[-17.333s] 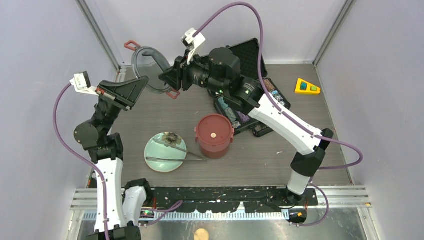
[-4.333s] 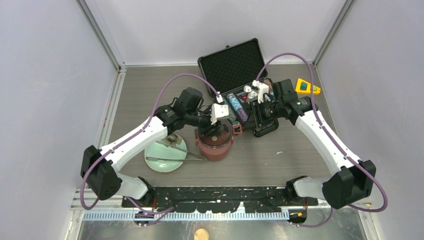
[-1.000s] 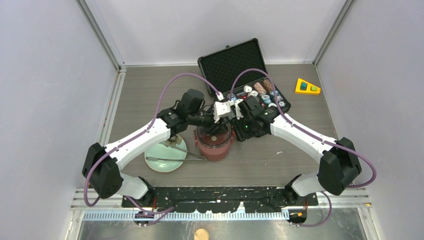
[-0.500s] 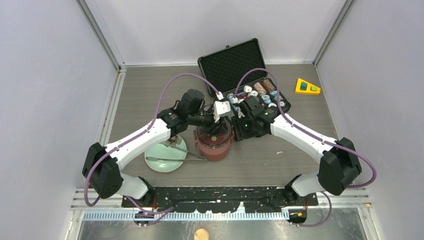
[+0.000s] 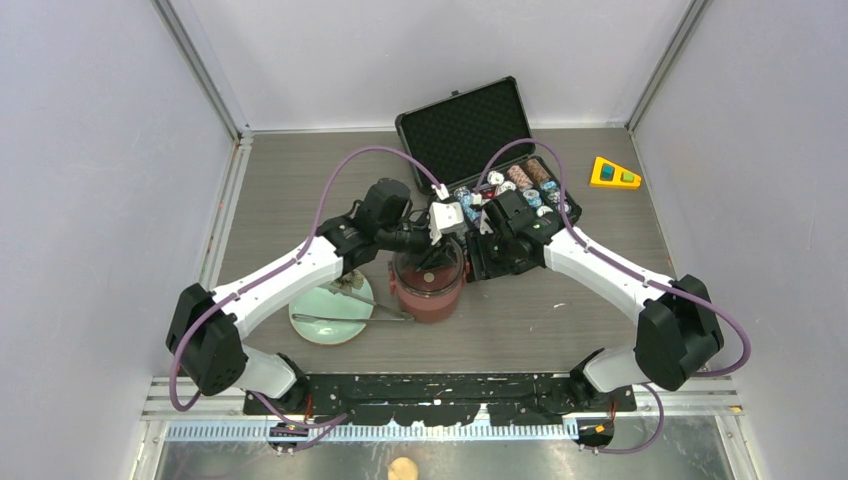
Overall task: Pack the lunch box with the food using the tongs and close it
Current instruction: Close the fastener on the packing box.
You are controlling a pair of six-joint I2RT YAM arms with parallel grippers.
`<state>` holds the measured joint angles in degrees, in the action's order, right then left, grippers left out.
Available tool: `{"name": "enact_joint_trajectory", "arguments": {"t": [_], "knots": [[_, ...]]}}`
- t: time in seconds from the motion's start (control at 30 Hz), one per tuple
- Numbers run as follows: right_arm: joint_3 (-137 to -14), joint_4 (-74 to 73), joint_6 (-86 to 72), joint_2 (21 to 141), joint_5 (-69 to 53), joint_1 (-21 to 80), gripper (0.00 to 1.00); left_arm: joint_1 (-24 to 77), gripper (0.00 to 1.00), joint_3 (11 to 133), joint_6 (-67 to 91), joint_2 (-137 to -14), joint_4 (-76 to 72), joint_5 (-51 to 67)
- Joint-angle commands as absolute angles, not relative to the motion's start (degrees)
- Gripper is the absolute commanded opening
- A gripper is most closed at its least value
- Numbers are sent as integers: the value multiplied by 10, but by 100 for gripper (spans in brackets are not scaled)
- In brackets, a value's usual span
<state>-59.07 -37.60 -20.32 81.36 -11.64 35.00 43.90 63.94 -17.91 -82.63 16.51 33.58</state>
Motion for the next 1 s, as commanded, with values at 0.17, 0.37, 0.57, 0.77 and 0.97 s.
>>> {"name": "enact_joint_trajectory", "arguments": {"t": [0.17, 0.37, 0.57, 0.77, 0.97], "knots": [[-570, -162, -275, 802, -315, 358, 50, 464, 23, 587, -191, -918, 312, 293], [-579, -159, -298, 801, -330, 358, 49, 464, 21, 580, -198, -920, 315, 291], [-597, -202, -280, 797, -316, 358, 49, 463, 21, 574, -213, -909, 321, 288], [-610, -252, -242, 790, -271, 353, 49, 448, 27, 573, -226, -875, 354, 278], [-622, -274, -225, 791, -250, 353, 49, 447, 42, 570, -258, -827, 392, 249]]}}
